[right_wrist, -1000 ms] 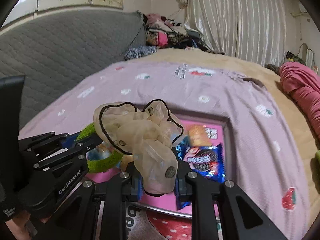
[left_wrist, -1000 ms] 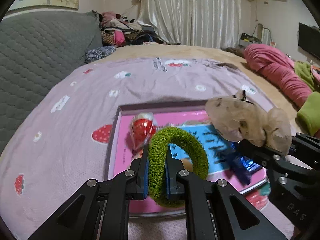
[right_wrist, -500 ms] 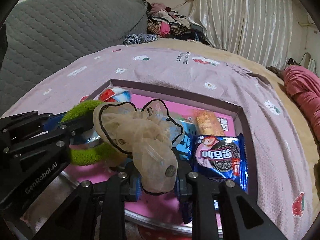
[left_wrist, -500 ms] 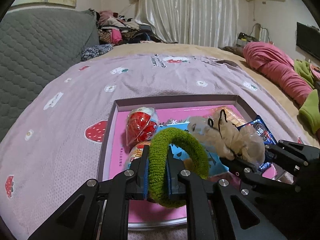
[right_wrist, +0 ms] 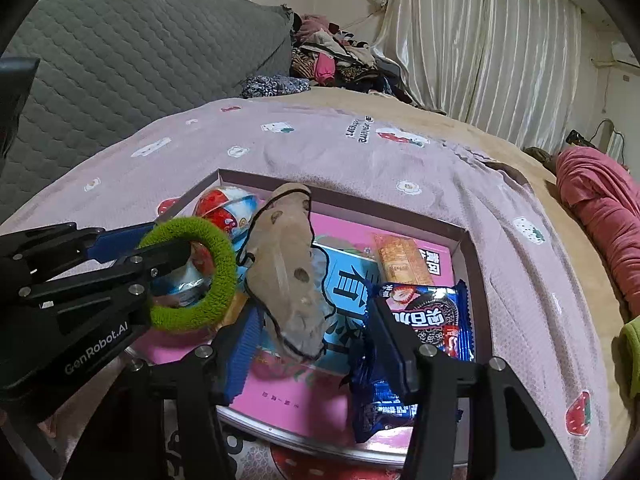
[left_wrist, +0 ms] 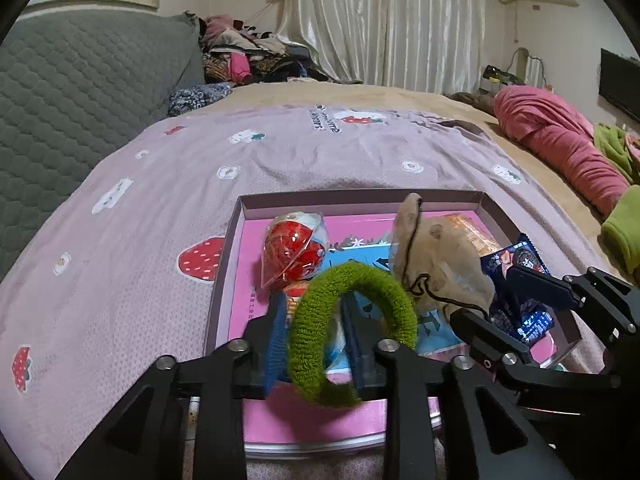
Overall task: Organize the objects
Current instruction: 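Lower the green ring with the left tool while the right tool lowers the scrunchie into the tray, then open both tools to release the ring and scrunchie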
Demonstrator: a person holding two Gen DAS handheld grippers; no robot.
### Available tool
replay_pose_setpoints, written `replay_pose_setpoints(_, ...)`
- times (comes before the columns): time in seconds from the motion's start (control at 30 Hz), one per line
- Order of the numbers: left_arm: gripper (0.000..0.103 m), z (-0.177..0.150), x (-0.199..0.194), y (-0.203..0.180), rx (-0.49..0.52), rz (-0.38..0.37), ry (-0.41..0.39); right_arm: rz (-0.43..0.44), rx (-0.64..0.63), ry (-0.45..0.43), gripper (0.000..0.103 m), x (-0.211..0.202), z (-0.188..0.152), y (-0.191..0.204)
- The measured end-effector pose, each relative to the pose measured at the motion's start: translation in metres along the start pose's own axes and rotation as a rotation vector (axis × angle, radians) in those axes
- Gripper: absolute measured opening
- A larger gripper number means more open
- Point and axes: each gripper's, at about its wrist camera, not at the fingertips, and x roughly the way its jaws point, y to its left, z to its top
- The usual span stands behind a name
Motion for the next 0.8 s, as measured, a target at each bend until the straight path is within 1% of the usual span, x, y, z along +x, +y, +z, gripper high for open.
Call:
replay_pose_setpoints(0.03, 0.045, 0.0, -0.001, 0.001, -0.002, 0.0, -0.002, -0.002, 0.001, -0.002, 0.054, 0.0, 0.0, -0.001)
replay_pose_setpoints(0.07, 0.054, 0.001, -0.003, 0.001, -0.005, -0.003, -0.008, -0.003, 0.003, -0.004, 0.054, -0.001, 0.001, -0.001)
replay_pose_setpoints(0.1, 0.057, 0.001, -0.004, 0.002, -0.006, -0.003, -0.014, -0.005, 0.005, -0.006, 0.054, -0.002, 0.001, -0.002)
replay_pose_setpoints(0.17, 0.059, 0.002, -0.006, 0.002, -0.004, 0.001, -0.021, -0.012, 0.009, -0.01, 0.055, -0.005, 0.002, -0.005)
replay_pose_setpoints(0.2, 0.063, 0.002, -0.006, 0.002, -0.006, 0.002, -0.021, -0.015, 0.015, -0.015, 0.055, -0.006, 0.003, -0.006)
replay_pose_setpoints(0.23, 0.065, 0.002, -0.007, 0.002, -0.006, 0.001, -0.021, -0.014, 0.021, -0.018, 0.056, -0.008, 0.004, -0.008)
replay_pose_setpoints(0.3, 0.072, 0.002, -0.007, 0.002, -0.006, 0.007, -0.017, -0.02, 0.026, -0.022, 0.06, -0.011, 0.004, -0.011)
replay_pose_setpoints(0.33, 0.074, 0.002, -0.009, 0.002, -0.006, 0.008, -0.022, -0.026, 0.03, -0.027, 0.062, -0.013, 0.005, -0.013)
replay_pose_setpoints(0.43, 0.075, 0.004, -0.013, 0.002, -0.009, 0.004, -0.031, -0.034, 0.038, -0.039, 0.063, -0.018, 0.006, -0.017)
replay_pose_setpoints(0.53, 0.08, 0.007, -0.02, 0.003, -0.015, 0.022, -0.045, -0.039, 0.051, -0.045, 0.065, -0.022, 0.007, -0.021)
replay_pose_setpoints(0.57, 0.083, 0.008, -0.023, 0.003, -0.016, 0.035, -0.051, -0.041, 0.058, -0.051, 0.067, -0.024, 0.007, -0.022)
replay_pose_setpoints(0.63, 0.084, 0.009, -0.028, 0.003, -0.015, 0.039, -0.066, -0.039, 0.067, -0.053, 0.07, -0.026, 0.007, -0.024)
replay_pose_setpoints(0.73, 0.086, 0.011, -0.033, 0.005, -0.02, 0.034, -0.075, -0.041, 0.074, -0.062, 0.071, -0.03, 0.008, -0.026)
replay_pose_setpoints(0.8, 0.091, 0.011, -0.036, 0.004, -0.016, 0.048, -0.083, -0.045, 0.08, -0.076, 0.071, -0.035, 0.009, -0.028)
